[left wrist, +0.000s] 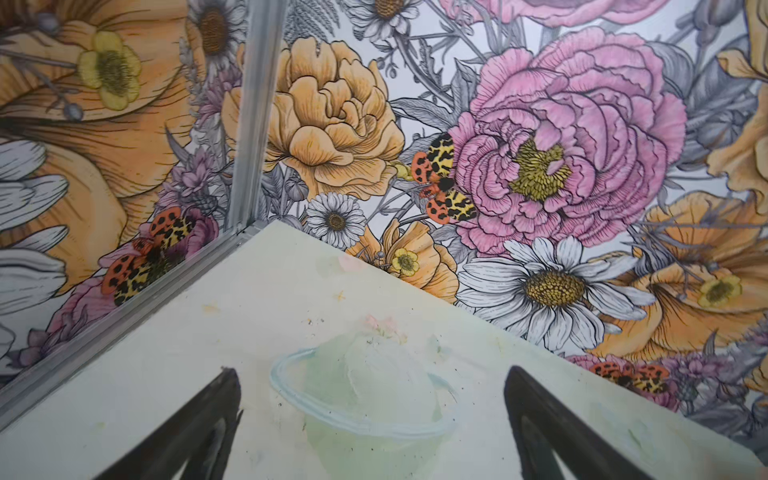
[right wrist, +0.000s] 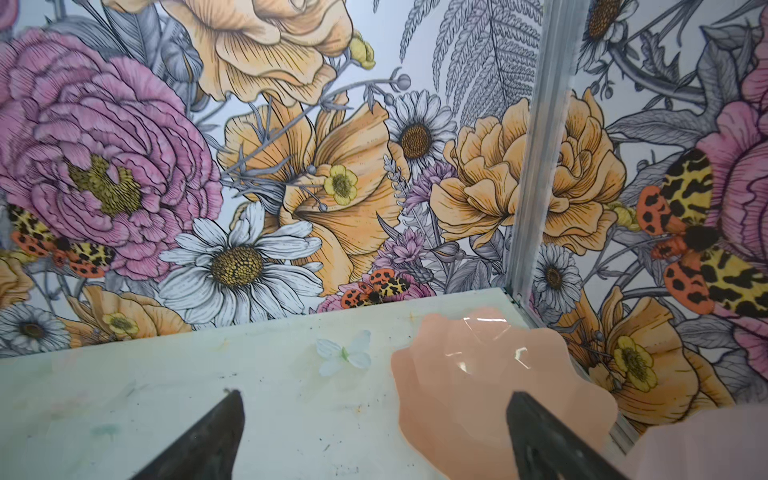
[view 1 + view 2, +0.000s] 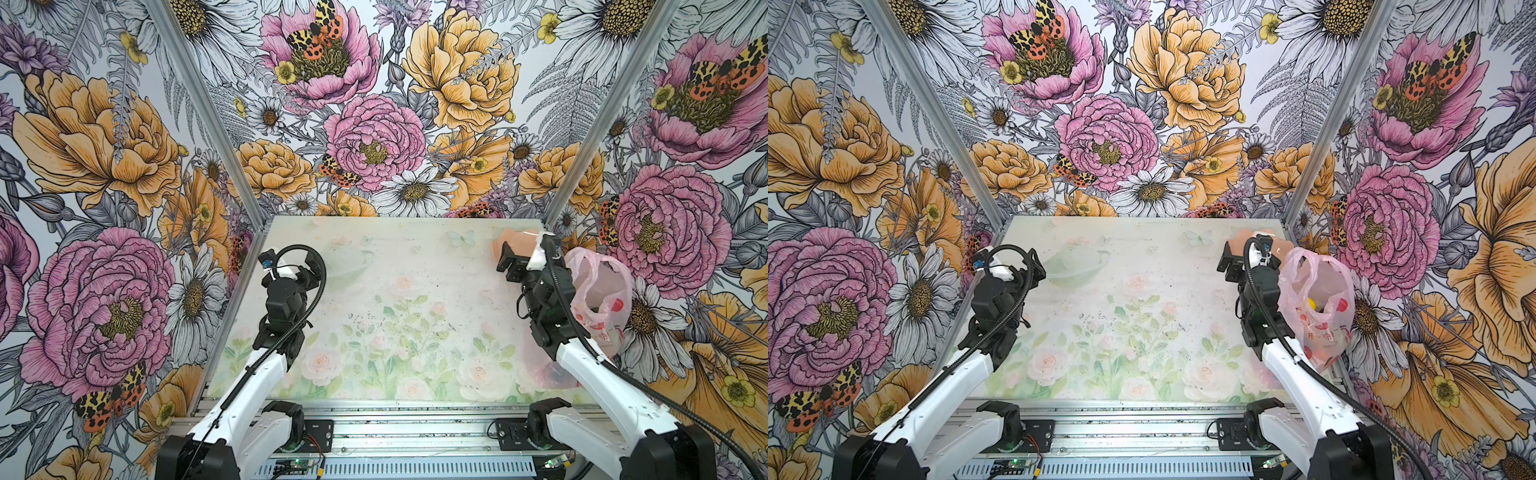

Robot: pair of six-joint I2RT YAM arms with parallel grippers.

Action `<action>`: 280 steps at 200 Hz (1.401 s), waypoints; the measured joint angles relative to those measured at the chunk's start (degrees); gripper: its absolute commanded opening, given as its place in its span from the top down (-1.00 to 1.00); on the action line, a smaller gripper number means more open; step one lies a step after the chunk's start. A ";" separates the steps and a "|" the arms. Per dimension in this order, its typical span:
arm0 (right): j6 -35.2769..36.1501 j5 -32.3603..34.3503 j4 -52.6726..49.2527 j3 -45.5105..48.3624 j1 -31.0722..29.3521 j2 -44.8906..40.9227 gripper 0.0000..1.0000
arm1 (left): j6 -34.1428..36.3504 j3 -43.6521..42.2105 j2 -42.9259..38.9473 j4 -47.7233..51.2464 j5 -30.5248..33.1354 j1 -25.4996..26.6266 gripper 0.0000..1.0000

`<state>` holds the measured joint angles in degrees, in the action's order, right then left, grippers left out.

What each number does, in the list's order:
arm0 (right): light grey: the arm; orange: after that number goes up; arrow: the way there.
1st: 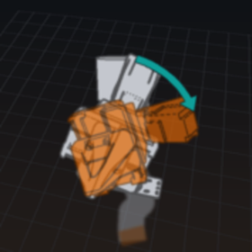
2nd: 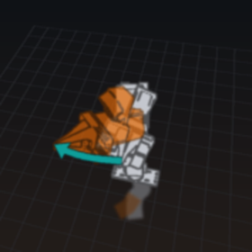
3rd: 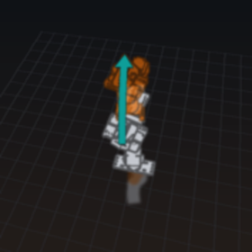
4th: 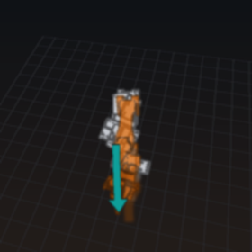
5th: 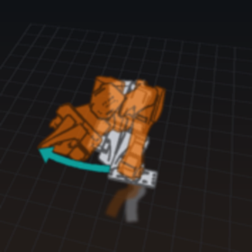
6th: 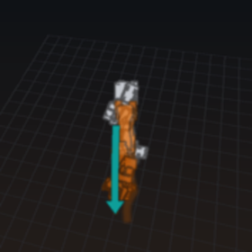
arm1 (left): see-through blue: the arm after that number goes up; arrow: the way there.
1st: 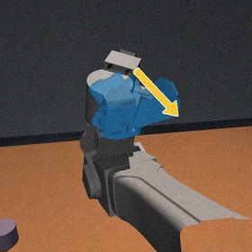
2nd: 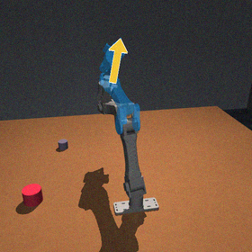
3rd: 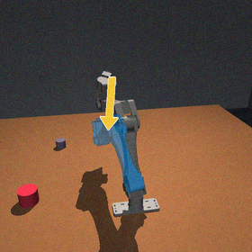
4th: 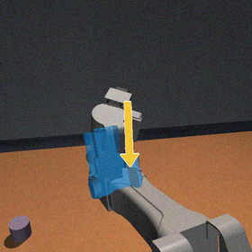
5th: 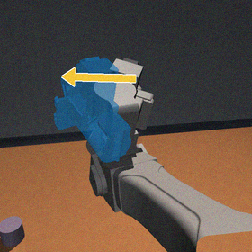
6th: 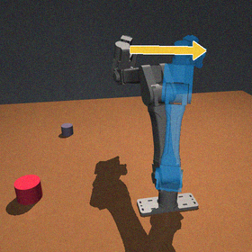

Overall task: Take the fake fruits out of the plastic bag
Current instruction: 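Grasp the pink plastic bag's handle with the right gripper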

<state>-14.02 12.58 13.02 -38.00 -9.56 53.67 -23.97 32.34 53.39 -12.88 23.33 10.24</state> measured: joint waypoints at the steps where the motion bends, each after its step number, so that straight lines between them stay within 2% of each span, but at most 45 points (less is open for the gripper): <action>1: -0.15 -0.15 -0.17 -0.02 0.04 -0.22 -0.99 | -0.35 0.04 -0.11 0.31 0.15 0.02 -0.97; 11: -1.92 -2.45 -3.06 -0.04 0.74 -3.93 -0.99 | -4.22 0.04 -1.62 3.52 1.03 0.15 -0.97; 30: -3.93 -7.28 -10.51 -1.53 3.41 -9.57 -0.99 | -7.23 -1.38 -3.87 7.26 -0.24 0.22 -0.97; 57: -4.15 -8.61 -25.73 -13.27 4.66 -9.20 -0.99 | -6.93 -1.42 -4.92 12.11 -0.59 5.01 -0.97; 82: -4.20 -4.02 -37.42 -22.40 4.74 -8.33 -0.99 | -4.28 -1.31 -4.85 14.88 -0.96 12.94 -0.97; 103: -4.44 2.05 -45.35 -27.45 6.49 -6.80 -0.99 | -2.80 -1.25 -4.74 16.50 -1.33 17.14 -0.97; 126: -5.29 5.07 -50.38 -28.22 9.84 -4.20 -0.98 | -1.97 -1.29 -5.05 17.75 -1.49 18.47 -0.97; 155: -6.80 6.23 -54.10 -26.82 12.48 0.98 -0.82 | -1.11 -2.23 -6.95 18.93 -1.46 18.47 -0.97; 184: -7.37 6.25 -55.28 -25.94 12.61 6.16 -0.55 | -1.11 -3.80 -8.22 19.12 -1.46 18.47 -0.97; 198: -7.13 6.16 -55.21 -25.83 12.61 7.85 -0.17 | -1.11 -4.22 -8.28 19.12 -1.46 18.47 -0.97; 217: -6.32 5.44 -54.93 -25.79 12.44 8.79 0.47 | -1.09 -4.37 -8.31 19.17 -1.46 18.47 -0.97; 246: -7.54 5.40 -54.07 -25.49 7.56 8.35 0.99 | -1.07 -4.39 -8.68 19.65 -1.27 18.47 -0.97; 280: -10.99 8.33 -53.88 -23.39 -6.97 5.51 1.00 | -1.09 -4.39 -10.56 20.24 -0.39 18.47 -0.97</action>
<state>-25.02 20.91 -40.86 -61.39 -16.53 59.18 -25.06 27.94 42.83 7.35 22.94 28.71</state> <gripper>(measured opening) 0.048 0.986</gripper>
